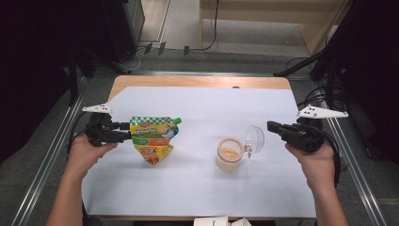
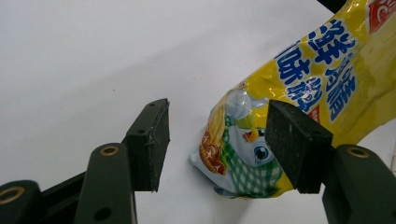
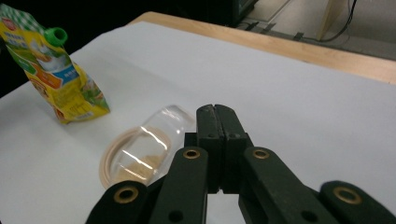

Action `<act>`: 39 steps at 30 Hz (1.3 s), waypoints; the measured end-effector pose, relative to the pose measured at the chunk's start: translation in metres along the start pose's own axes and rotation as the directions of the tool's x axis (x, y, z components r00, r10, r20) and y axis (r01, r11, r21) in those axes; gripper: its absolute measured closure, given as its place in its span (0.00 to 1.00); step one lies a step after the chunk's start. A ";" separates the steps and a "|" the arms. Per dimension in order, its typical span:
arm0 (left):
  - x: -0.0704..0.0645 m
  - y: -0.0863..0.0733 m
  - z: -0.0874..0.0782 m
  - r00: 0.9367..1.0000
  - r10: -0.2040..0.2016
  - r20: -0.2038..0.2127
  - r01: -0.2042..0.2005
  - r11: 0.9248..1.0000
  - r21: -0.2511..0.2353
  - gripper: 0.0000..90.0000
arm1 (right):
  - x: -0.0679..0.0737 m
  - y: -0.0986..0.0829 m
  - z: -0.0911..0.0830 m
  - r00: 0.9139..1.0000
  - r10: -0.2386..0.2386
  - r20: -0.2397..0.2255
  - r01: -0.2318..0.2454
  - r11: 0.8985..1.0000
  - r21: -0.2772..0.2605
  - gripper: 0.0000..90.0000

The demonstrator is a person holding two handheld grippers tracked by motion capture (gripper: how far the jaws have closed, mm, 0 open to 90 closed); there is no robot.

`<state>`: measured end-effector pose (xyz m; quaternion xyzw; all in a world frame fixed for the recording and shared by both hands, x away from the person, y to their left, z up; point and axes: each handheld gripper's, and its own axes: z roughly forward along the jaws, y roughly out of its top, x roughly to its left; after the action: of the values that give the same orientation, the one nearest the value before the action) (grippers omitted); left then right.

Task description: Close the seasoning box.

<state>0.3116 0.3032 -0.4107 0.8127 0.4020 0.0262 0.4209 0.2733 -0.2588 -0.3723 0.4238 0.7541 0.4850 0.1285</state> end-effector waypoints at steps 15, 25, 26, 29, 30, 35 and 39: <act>0.002 0.006 0.004 1.000 -0.004 0.013 0.004 1.000 -0.013 0.45 | -0.010 -0.029 0.036 0.996 0.068 -0.064 -0.063 0.995 0.083 1.00; 0.002 0.006 0.007 1.000 0.000 0.015 0.000 1.000 0.002 0.45 | 0.002 -0.029 0.041 0.995 0.046 -0.086 -0.038 0.995 0.092 1.00; 0.001 0.005 0.007 1.000 -0.001 0.013 0.001 1.000 0.004 0.45 | 0.003 -0.029 0.041 0.995 0.046 -0.088 -0.038 0.995 0.093 1.00; 0.001 0.006 0.008 1.000 0.000 0.015 0.000 1.000 0.001 0.45 | 0.005 -0.029 0.043 0.994 0.040 -0.100 -0.031 0.995 0.093 1.00; 0.001 0.006 0.008 1.000 0.000 0.015 0.000 1.000 0.001 0.45 | 0.006 -0.029 0.044 0.994 0.038 -0.101 -0.029 0.995 0.094 1.00; 0.001 0.005 0.008 1.000 0.002 0.014 -0.002 1.000 0.005 0.45 | 0.013 -0.030 0.048 0.993 0.013 -0.115 -0.002 0.995 0.100 1.00; 0.001 0.004 0.008 1.000 0.003 0.011 -0.003 1.000 0.009 0.45 | 0.015 -0.029 0.050 0.993 0.000 -0.117 0.012 0.995 0.103 0.97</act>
<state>0.3182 0.2976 -0.4128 0.8153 0.3985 0.0205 0.4196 0.2794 -0.2215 -0.4183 0.3984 0.7858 0.4688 0.0635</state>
